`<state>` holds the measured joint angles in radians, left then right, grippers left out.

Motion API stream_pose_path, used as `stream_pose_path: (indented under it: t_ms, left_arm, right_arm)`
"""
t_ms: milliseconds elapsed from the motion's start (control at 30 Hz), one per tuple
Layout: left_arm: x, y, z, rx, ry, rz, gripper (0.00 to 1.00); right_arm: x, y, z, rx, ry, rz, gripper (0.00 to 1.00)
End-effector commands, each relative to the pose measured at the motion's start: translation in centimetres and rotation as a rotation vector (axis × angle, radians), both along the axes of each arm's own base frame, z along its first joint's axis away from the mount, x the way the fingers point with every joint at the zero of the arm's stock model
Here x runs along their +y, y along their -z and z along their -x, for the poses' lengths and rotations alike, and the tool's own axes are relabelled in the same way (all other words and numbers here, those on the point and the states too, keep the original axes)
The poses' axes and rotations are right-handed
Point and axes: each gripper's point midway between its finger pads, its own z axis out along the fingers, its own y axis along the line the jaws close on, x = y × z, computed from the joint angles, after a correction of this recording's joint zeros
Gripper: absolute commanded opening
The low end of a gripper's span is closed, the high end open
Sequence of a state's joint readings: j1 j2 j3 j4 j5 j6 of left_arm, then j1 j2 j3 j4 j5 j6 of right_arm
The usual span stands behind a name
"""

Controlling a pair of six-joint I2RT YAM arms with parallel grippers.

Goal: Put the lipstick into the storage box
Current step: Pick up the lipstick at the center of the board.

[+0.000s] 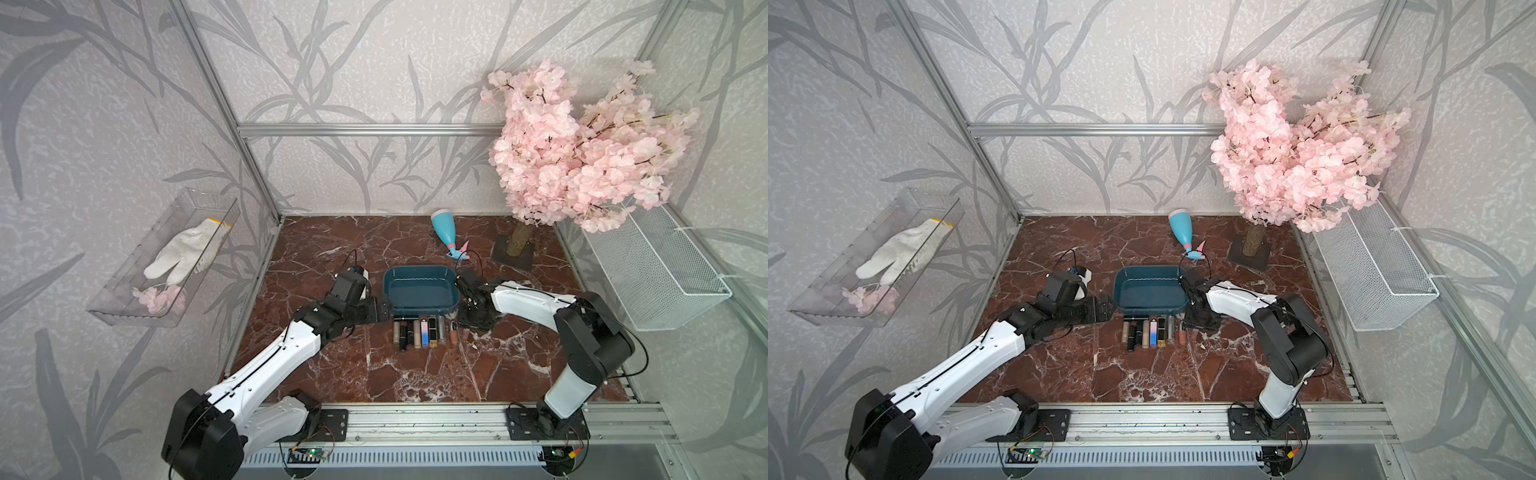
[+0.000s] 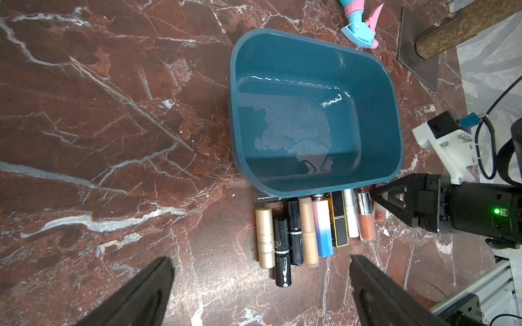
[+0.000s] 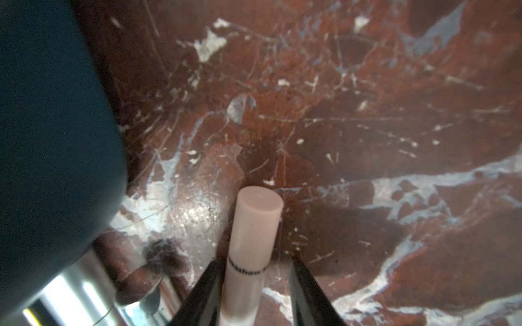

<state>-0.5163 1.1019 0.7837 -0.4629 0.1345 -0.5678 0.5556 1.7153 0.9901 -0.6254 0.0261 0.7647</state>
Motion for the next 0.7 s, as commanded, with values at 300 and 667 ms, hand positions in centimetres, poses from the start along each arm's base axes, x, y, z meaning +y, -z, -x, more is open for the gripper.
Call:
stream_pose_path:
  t_ms: [300,667]
  left_arm:
    - [-0.1,-0.6,-0.6,-0.023,-0.01,0.003,1.0]
    - [0.1,-0.6,-0.5,-0.024,-0.039,0.023,1.0]
  right_arm:
    - [-0.6,0.8,-0.9,-0.023,-0.069,0.065,0.27]
    - [-1.4,-1.4,-0.9,-0.071,-0.088,0.085,0.06]
